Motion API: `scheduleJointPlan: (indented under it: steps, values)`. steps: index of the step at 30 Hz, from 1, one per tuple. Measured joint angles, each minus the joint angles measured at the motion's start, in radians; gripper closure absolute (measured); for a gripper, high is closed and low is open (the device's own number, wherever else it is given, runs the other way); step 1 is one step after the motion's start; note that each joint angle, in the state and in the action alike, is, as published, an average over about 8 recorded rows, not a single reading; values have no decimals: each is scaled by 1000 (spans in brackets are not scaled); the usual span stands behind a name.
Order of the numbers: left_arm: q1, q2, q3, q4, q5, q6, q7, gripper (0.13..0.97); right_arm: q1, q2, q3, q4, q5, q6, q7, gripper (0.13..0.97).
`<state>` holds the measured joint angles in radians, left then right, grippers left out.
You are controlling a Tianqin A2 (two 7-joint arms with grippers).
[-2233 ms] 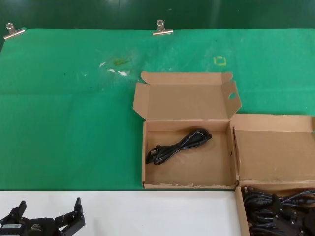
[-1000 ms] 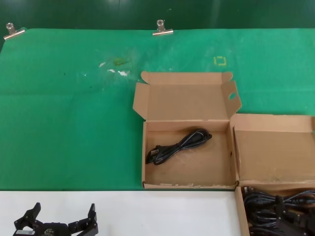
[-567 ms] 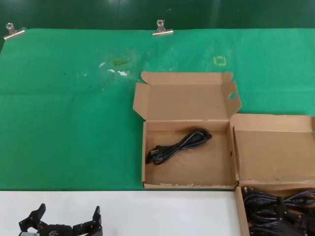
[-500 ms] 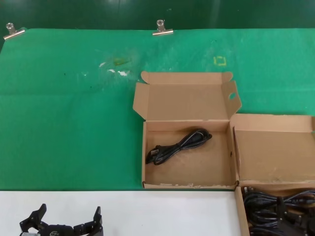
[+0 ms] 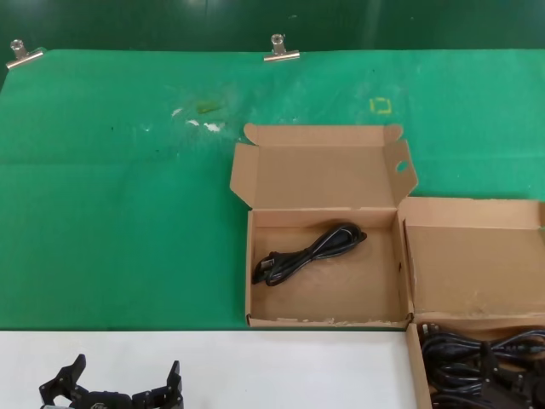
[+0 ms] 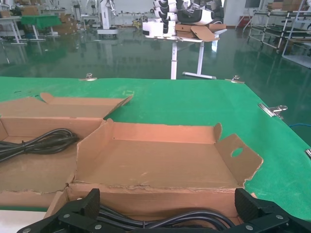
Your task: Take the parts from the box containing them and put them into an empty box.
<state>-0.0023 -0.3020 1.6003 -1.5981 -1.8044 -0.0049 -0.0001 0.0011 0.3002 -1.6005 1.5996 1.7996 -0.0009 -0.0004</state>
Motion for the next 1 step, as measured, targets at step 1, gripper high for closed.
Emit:
scheduleJointPlan:
  steps: [1]
  values:
    - [0, 0, 0, 0, 0, 0, 0, 132, 0, 0, 0, 0, 0, 0, 0, 129]
